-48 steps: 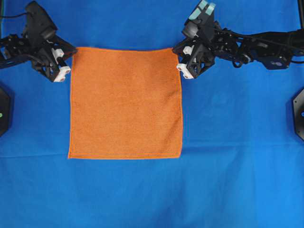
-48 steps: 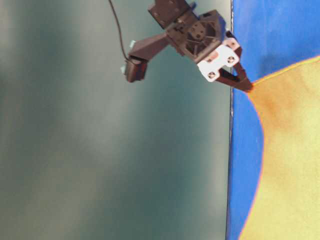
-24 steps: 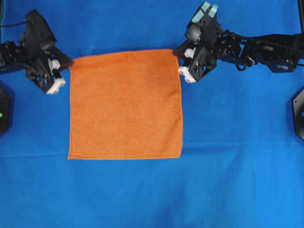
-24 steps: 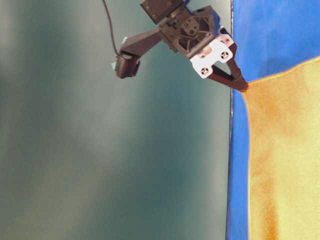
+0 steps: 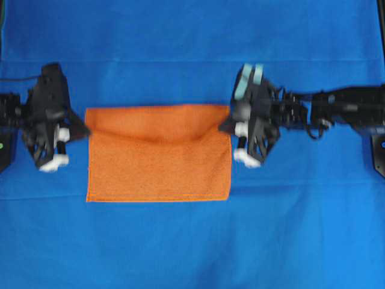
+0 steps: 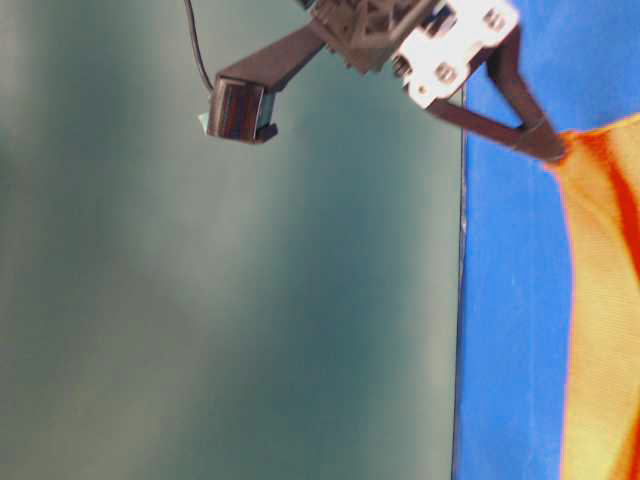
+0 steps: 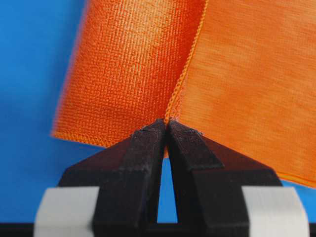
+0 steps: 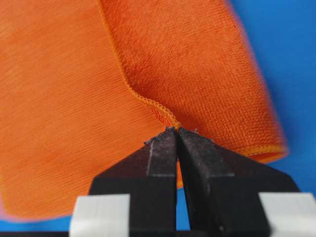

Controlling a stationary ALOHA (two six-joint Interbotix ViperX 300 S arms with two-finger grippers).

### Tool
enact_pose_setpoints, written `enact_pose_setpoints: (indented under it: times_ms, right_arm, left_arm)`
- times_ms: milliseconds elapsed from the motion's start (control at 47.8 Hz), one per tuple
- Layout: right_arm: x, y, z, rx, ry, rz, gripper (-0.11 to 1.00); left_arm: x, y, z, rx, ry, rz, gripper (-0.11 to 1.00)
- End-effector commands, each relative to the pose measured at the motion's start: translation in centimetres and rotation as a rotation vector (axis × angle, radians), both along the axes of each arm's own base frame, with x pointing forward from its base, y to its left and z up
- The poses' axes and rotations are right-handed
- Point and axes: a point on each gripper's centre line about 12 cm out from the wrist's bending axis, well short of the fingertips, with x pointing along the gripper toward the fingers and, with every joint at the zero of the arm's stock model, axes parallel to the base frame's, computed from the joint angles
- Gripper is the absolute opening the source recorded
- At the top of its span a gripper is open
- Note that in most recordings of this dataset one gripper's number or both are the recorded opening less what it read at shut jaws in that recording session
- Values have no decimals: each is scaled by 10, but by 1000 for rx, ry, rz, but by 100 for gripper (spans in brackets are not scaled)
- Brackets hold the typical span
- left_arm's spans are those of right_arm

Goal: Fold the orange towel.
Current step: 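Pull both held corners toward the near edge, folding the towel in half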

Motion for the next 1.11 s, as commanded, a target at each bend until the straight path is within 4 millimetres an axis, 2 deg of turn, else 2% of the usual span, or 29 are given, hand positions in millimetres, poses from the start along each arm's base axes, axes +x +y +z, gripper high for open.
enact_pose_setpoints:
  times_ms: [0,209,398,649,984,1046,1088]
  right_arm:
    - [2,19,12,17,-34,35,2]
    - [-2,59,10,61,-27,106,2]
    - [-4,77,10,82,-26,136,2]
    - [-6,78,7,85,-15,137,2]
    - [-3,78,-2,84,8,134,3]
    - [-2,79,-2,89,8,130,5]
    - [-1,79,-1,91,6,129,15]
  left_arm:
    - [2,-18,3,-37,-11,-39,1]
    - [-1,-62,1,-148,17,-98,1]
    - [-1,-84,-2,-187,51,-130,1]
    - [17,-90,-7,-180,57,-136,1]
    - [16,-85,-13,-177,68,-113,2]
    - [16,-81,-13,-178,64,-100,8]
    - [16,-80,-12,-177,65,-98,17]
